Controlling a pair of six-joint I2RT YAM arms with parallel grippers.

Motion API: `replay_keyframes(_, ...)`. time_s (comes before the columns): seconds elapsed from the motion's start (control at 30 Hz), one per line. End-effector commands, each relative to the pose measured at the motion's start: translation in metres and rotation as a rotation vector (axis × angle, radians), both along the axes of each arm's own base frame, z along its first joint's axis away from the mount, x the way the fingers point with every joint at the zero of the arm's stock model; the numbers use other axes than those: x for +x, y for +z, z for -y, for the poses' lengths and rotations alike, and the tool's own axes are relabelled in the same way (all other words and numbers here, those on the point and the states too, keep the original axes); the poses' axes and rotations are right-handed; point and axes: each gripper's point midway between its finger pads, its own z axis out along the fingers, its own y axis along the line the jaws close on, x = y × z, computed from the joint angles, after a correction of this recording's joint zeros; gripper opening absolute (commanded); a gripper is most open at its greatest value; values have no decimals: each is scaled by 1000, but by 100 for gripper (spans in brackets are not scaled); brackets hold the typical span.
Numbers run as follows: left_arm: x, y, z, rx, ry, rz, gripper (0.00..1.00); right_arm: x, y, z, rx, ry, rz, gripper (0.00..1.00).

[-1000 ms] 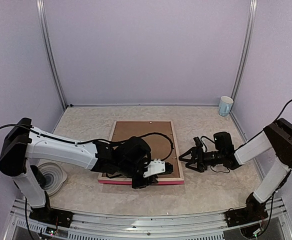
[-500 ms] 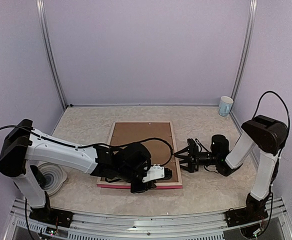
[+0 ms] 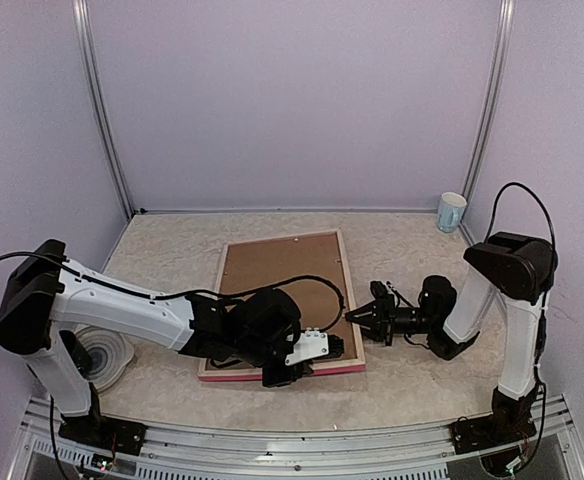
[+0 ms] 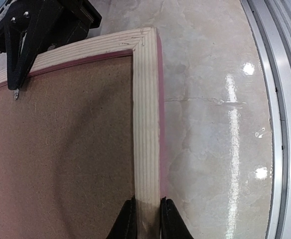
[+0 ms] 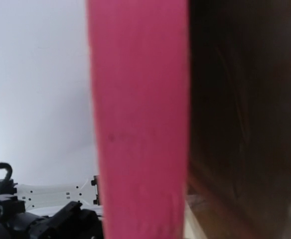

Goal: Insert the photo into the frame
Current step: Pass from the left arm to the right, then pass from the right arm to the left

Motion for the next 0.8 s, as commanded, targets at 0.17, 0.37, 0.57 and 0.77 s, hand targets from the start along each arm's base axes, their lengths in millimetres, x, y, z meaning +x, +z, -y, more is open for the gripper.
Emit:
replay_keyframes(0.17,6,24,2,-109,69,83,50,-8,27,-11,57,33,76,17)
replay_keyframes(0.37,9,32,-8,-140,168,220,75,-6,35,-12,57,8,74,17)
replay_keyframes(0.57,10,28,-29,-78,281,430,75,-2,54,-15,84,-14,77,15)
replay_keyframes(0.77,20,21,-45,-4,390,607,63,2,68,-23,79,-16,83,16)
